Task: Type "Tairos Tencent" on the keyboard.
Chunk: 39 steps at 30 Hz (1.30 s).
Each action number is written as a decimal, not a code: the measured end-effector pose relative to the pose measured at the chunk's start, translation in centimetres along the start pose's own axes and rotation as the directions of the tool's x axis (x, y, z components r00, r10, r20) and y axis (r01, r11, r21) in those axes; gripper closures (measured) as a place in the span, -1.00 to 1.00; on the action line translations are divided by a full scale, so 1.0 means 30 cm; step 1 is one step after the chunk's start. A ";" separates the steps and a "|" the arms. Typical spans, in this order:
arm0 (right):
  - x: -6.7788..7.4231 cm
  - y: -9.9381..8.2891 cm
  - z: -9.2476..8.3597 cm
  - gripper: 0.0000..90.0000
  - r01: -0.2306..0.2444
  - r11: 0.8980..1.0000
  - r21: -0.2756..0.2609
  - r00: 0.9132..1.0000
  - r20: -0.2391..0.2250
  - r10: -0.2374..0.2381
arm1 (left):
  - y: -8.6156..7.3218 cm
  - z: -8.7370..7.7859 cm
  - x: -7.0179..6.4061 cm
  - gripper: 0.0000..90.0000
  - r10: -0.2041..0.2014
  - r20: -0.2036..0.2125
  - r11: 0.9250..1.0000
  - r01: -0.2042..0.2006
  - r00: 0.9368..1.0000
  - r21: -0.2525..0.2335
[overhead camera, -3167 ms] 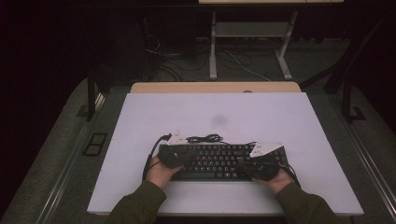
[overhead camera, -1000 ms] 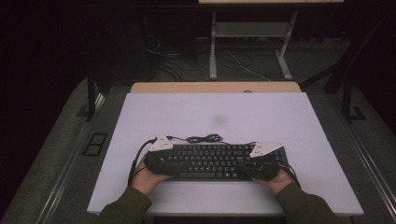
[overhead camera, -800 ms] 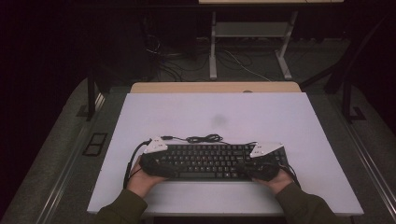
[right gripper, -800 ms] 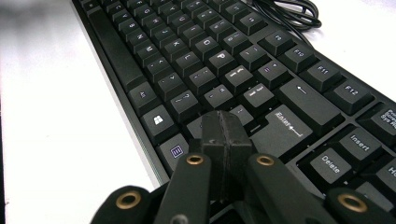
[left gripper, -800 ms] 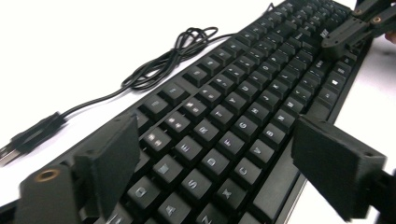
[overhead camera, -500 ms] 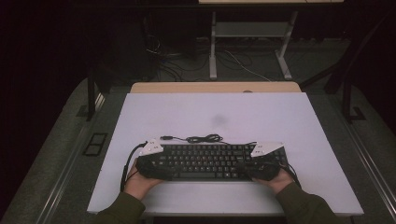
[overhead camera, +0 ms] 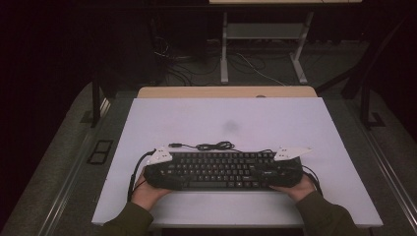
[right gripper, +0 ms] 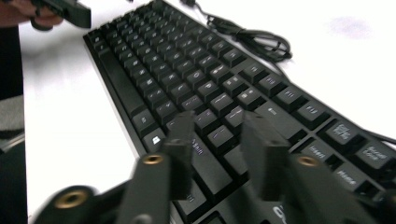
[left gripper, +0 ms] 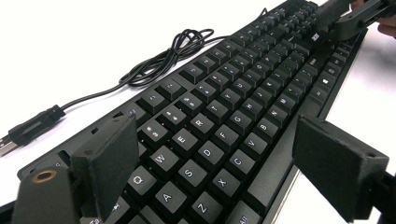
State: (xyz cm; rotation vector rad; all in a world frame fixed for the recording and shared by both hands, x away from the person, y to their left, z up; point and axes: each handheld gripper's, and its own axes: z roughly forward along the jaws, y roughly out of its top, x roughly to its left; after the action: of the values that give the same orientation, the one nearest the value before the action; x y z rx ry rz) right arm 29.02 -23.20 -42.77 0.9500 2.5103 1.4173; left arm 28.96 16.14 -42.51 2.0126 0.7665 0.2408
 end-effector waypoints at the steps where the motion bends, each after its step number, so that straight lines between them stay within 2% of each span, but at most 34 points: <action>1: -0.004 0.000 -0.004 0.21 -0.001 1.000 -0.008 1.000 -0.001 0.001 | 0.000 -0.001 -0.001 -0.69 -0.003 0.001 1.000 0.003 1.000 -0.001; 6: -0.015 -0.003 -0.024 -0.09 -0.013 0.999 -0.048 1.000 0.006 0.014 | -0.002 -0.001 0.000 -0.69 -0.004 0.007 1.000 0.004 1.000 -0.007; 7: -0.019 -0.002 -0.032 -0.23 -0.021 0.998 -0.063 1.000 0.014 0.022 | -0.002 -0.001 0.000 -0.69 -0.005 0.008 1.000 0.005 1.000 -0.009; 15: -0.035 -0.010 -0.058 -0.43 -0.026 0.995 -0.094 0.999 0.044 0.030 | -0.002 -0.004 -0.001 -0.69 0.000 0.015 1.000 0.000 1.000 -0.016; 20: -0.042 -0.021 -0.075 -0.50 -0.022 0.994 -0.107 0.996 0.080 0.031 | -0.002 -0.005 -0.002 -0.68 0.001 0.017 1.000 -0.001 1.000 -0.018; 31: -0.059 -0.037 -0.096 -0.52 -0.049 0.991 -0.122 0.996 0.071 0.058 | -0.002 -0.010 0.000 -0.61 0.013 0.014 1.000 -0.012 1.000 -0.017; 39: -0.061 -0.038 -0.094 -0.52 -0.049 0.991 -0.123 0.995 0.076 0.059 | -0.003 -0.017 0.005 -0.40 0.019 0.011 1.000 -0.019 1.000 -0.020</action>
State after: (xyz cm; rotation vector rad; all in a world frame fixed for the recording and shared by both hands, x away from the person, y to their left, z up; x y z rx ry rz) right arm 28.88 -26.72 -42.48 1.0373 2.3297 1.4968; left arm 28.80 16.61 -42.32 2.0016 0.7354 0.2465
